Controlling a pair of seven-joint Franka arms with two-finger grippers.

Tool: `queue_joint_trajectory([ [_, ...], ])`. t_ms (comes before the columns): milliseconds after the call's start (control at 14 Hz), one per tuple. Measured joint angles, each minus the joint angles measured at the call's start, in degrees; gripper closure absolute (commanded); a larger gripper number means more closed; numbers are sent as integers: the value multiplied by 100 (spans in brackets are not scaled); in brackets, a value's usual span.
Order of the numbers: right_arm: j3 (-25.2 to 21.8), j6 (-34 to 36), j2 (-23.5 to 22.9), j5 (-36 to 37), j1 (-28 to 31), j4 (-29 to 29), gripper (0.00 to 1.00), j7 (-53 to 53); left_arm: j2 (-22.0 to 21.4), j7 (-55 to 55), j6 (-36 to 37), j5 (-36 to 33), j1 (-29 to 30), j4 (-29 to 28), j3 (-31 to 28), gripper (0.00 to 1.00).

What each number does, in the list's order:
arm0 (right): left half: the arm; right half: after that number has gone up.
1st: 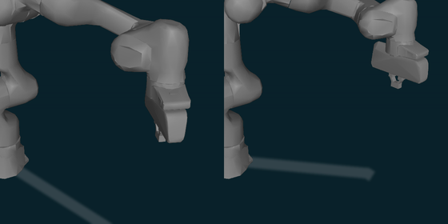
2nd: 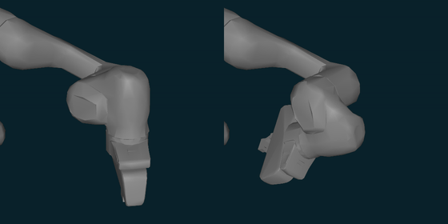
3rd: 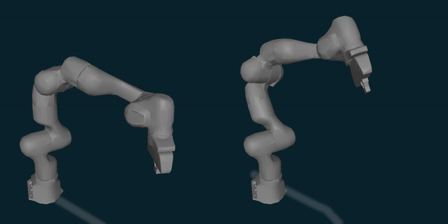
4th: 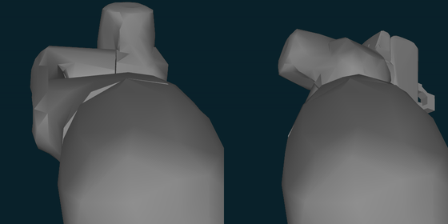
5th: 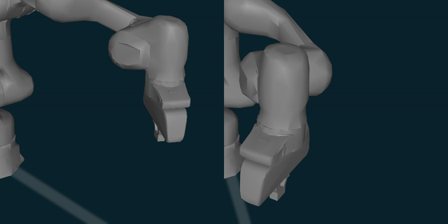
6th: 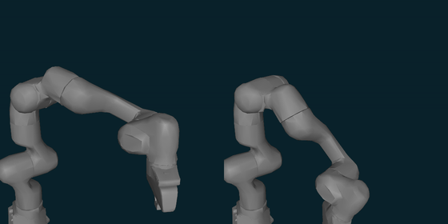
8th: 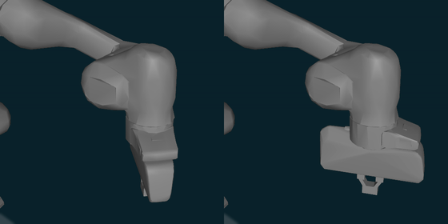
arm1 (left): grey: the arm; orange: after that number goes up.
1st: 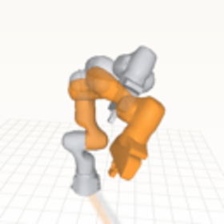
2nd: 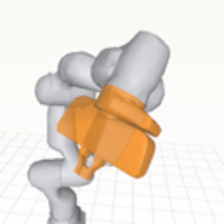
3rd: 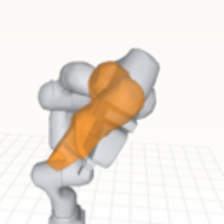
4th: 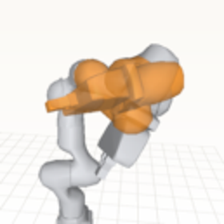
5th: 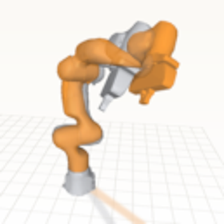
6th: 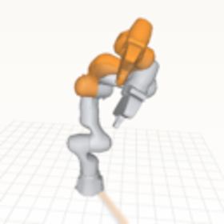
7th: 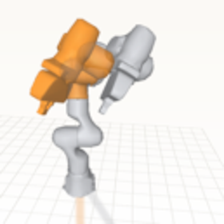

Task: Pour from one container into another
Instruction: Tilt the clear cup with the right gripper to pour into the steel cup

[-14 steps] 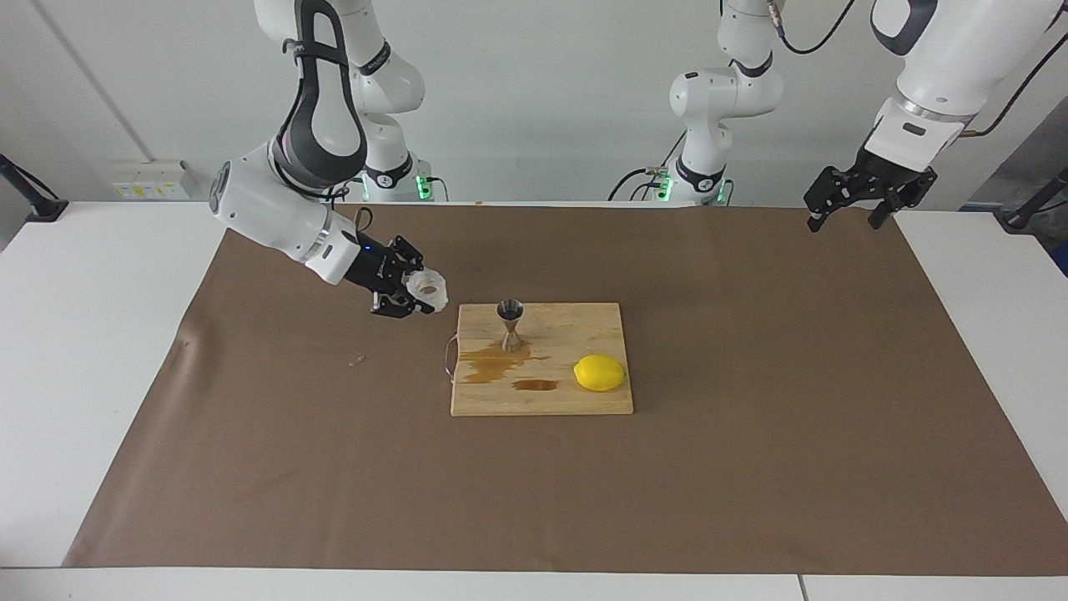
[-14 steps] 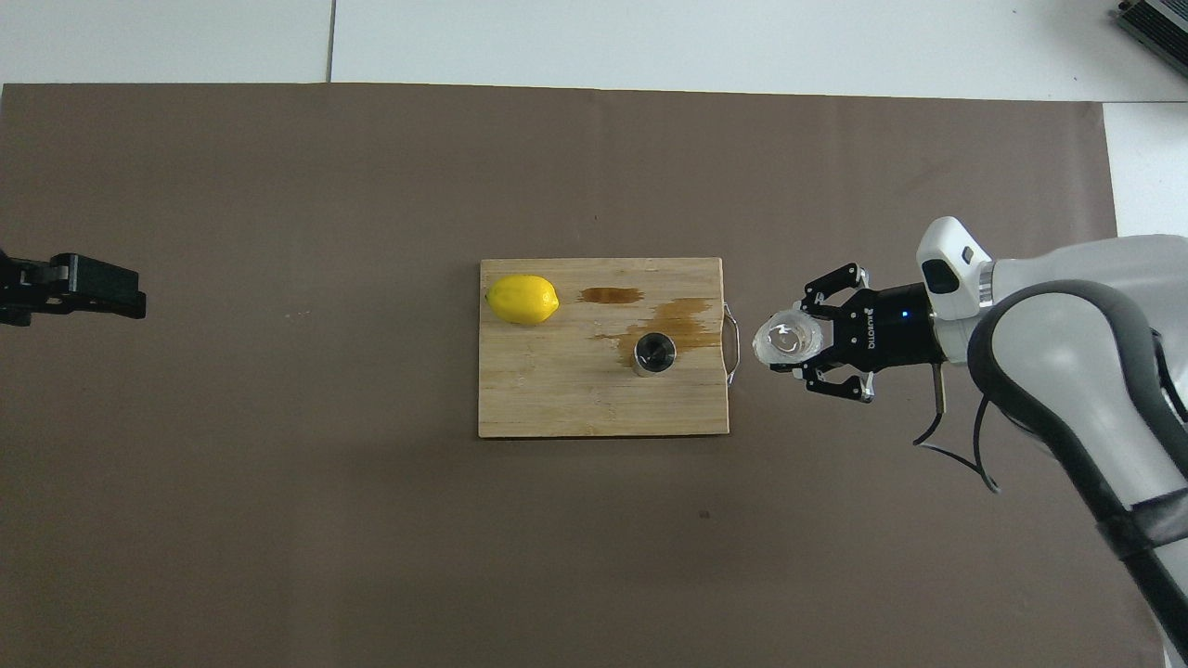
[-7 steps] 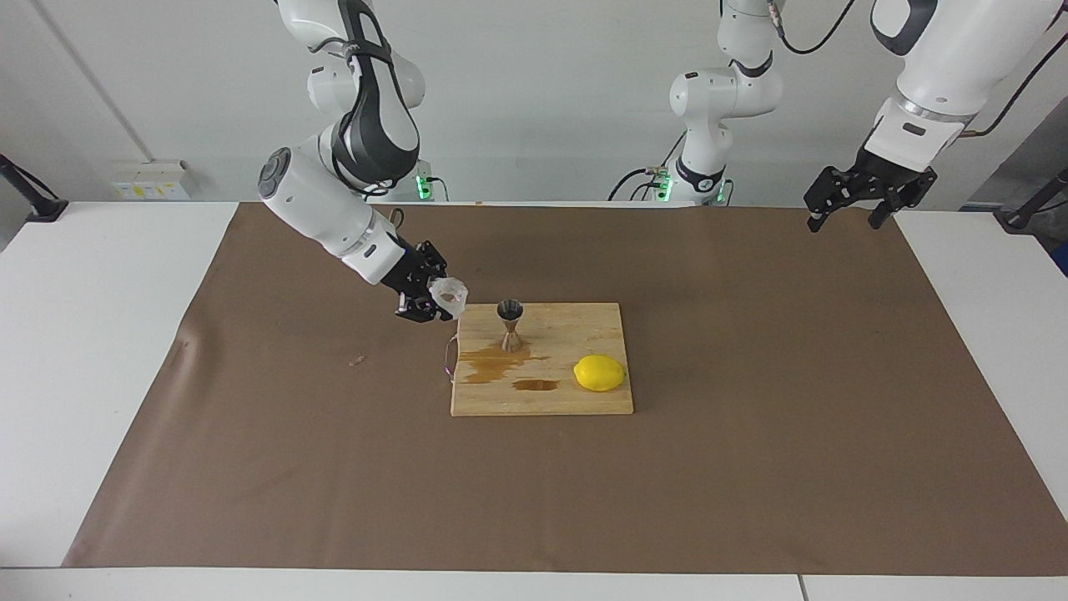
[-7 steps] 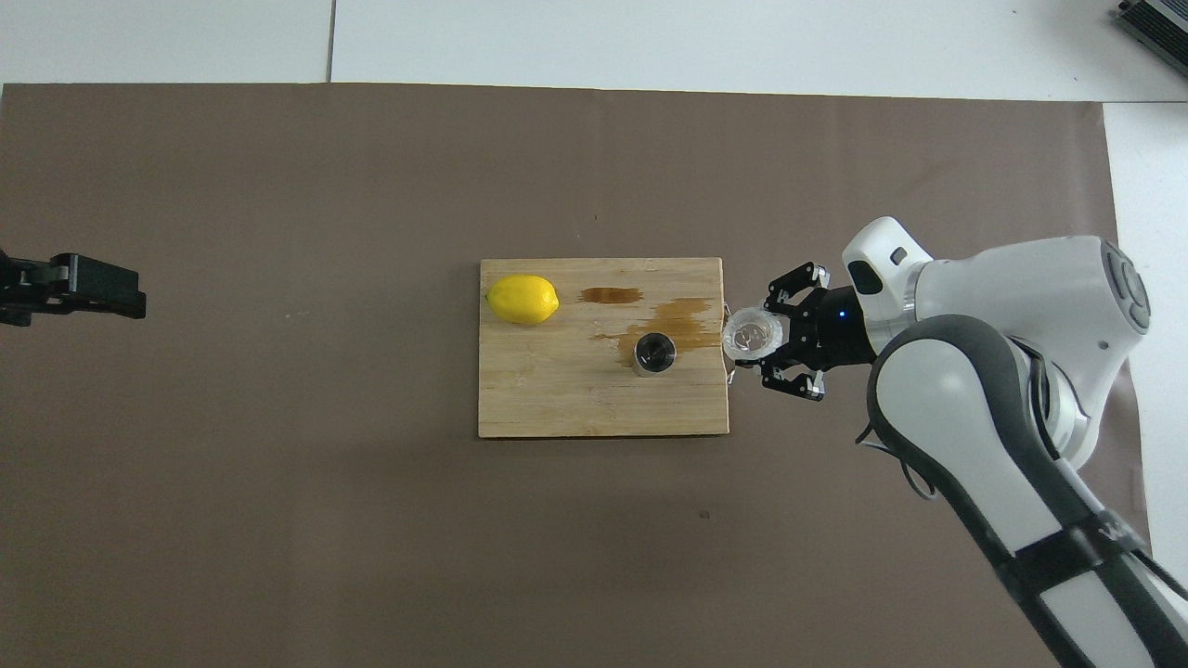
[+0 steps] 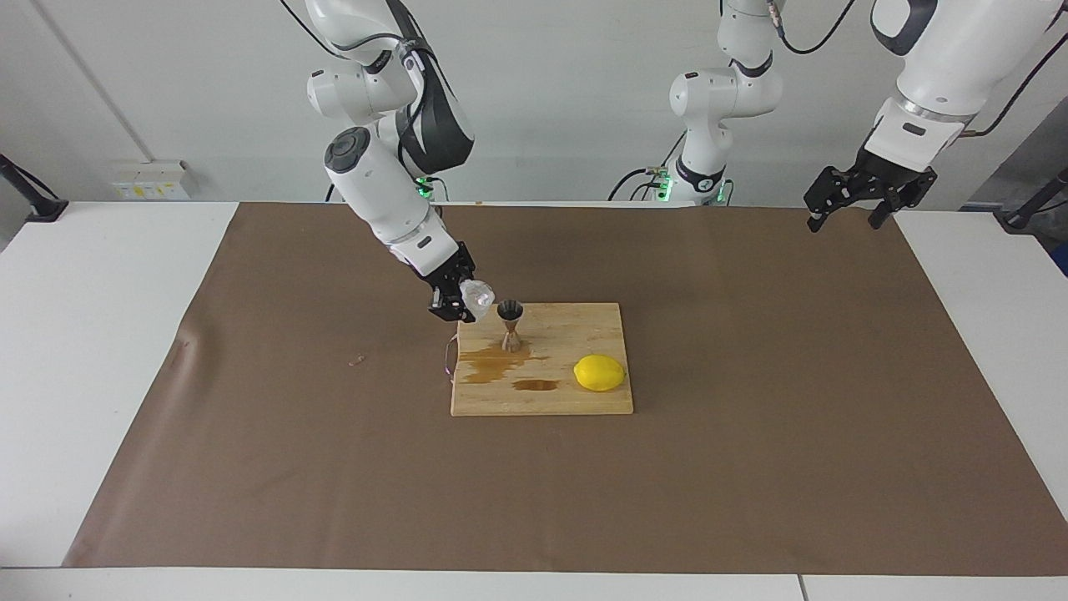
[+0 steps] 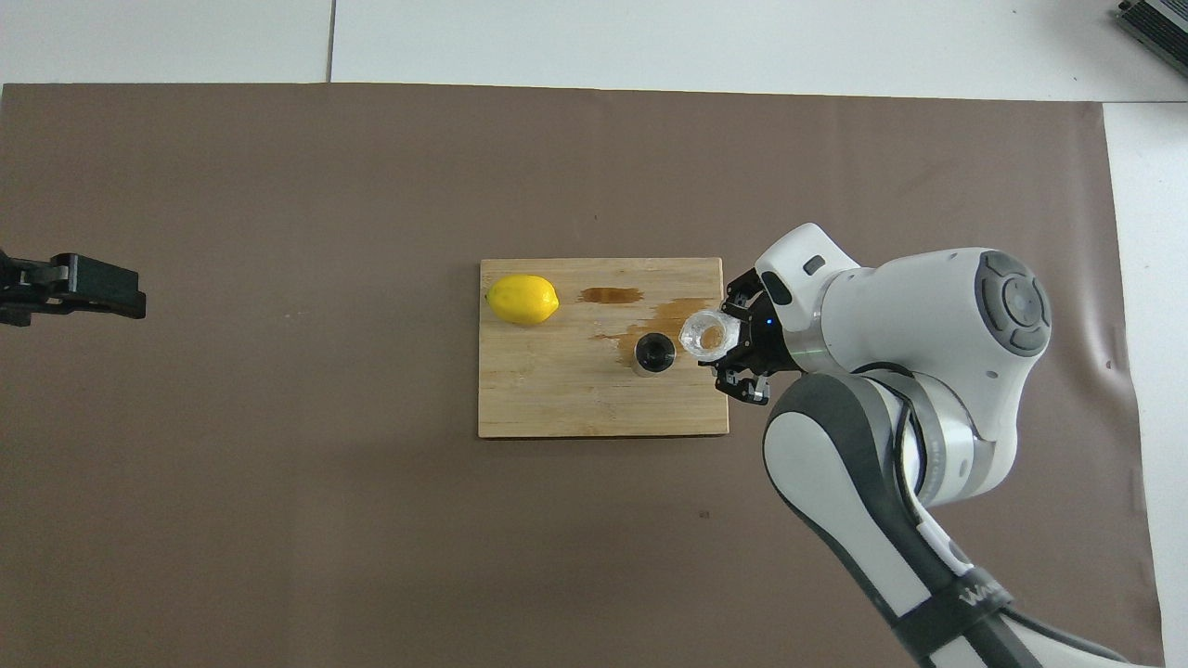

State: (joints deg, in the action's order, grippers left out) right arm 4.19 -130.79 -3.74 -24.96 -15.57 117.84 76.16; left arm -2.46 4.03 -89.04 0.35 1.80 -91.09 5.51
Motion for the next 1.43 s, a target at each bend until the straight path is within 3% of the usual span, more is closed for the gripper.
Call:
queue_joint_trajectory([
  [788, 0, -134, -125, 1123, -275, -15, 67, -270, 0, 0, 0, 0, 0, 0, 0, 0],
  [1432, 1, -134, -125, 2232, -465, -46, 69, -1229, 0, 0, 1, 0, 0, 0, 0, 0],
])
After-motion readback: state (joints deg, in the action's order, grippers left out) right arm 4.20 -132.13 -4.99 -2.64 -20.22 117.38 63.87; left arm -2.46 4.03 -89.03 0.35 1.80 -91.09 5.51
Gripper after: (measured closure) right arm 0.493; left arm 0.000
